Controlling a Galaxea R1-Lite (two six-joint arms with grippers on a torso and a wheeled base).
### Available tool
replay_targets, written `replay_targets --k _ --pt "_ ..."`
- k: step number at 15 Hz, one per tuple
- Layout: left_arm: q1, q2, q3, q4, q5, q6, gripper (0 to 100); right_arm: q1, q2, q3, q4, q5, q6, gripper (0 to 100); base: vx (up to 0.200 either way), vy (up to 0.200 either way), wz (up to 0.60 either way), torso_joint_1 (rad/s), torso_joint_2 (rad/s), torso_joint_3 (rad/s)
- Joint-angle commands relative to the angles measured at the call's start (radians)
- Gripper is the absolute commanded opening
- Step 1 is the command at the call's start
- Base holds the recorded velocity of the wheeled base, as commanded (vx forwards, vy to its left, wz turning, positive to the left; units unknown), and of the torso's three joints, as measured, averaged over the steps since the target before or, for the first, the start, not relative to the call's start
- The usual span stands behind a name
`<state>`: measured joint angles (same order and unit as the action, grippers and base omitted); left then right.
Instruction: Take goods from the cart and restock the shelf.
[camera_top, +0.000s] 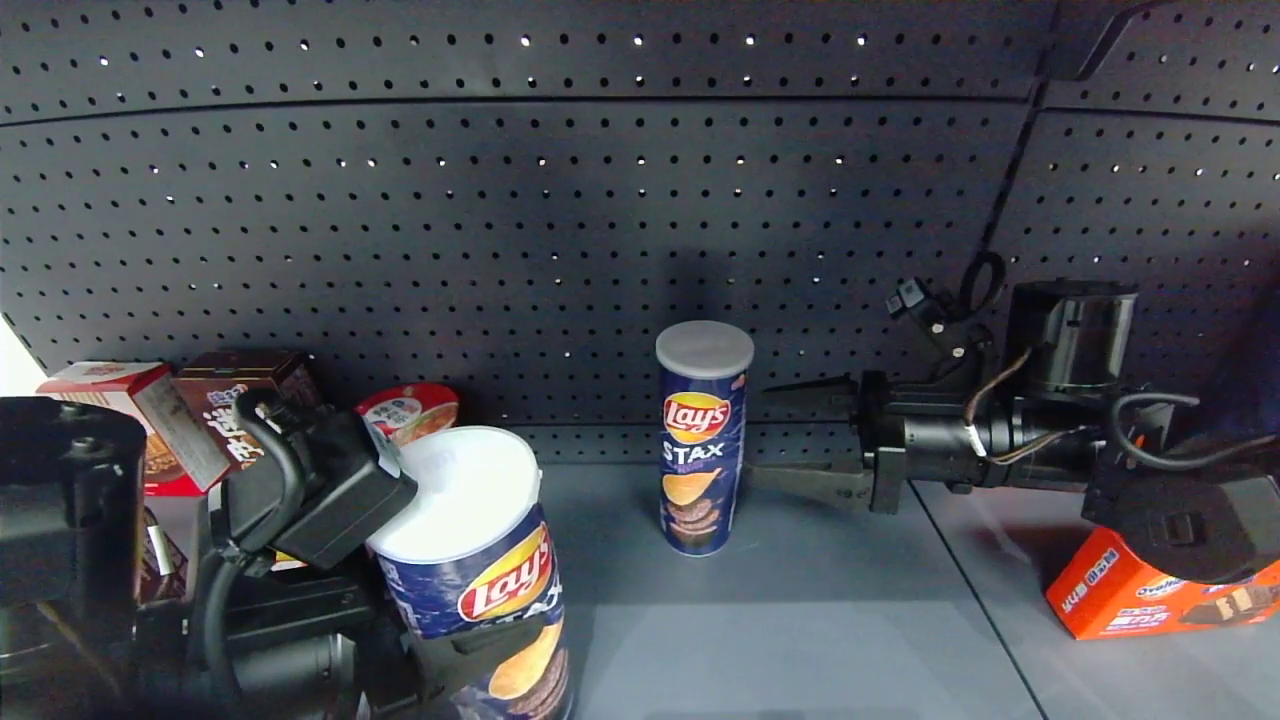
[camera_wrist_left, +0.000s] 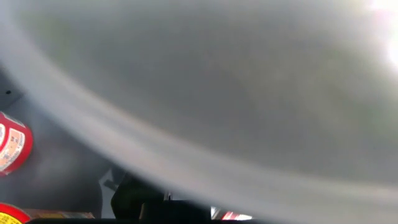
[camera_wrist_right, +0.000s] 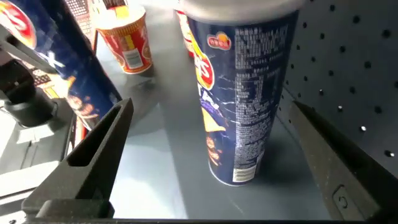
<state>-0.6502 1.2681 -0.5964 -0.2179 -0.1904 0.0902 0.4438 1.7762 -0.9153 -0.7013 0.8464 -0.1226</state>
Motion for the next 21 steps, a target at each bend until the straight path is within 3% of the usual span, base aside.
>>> replay_targets --k 1,21 --pt "0.000 0.001 -0.006 -0.001 0.000 0.000 0 0.004 0.052 -0.011 -0.017 0.000 0.000 100 0.000 0.000 0.00 0.000 0.00 0.000" --pt "0.029 -0.001 -0.013 -0.001 -0.001 -0.001 0 0.052 0.330 -0.183 -0.055 0.017 0.001 100 0.000 0.000 0.00 0.000 0.00 0.000"
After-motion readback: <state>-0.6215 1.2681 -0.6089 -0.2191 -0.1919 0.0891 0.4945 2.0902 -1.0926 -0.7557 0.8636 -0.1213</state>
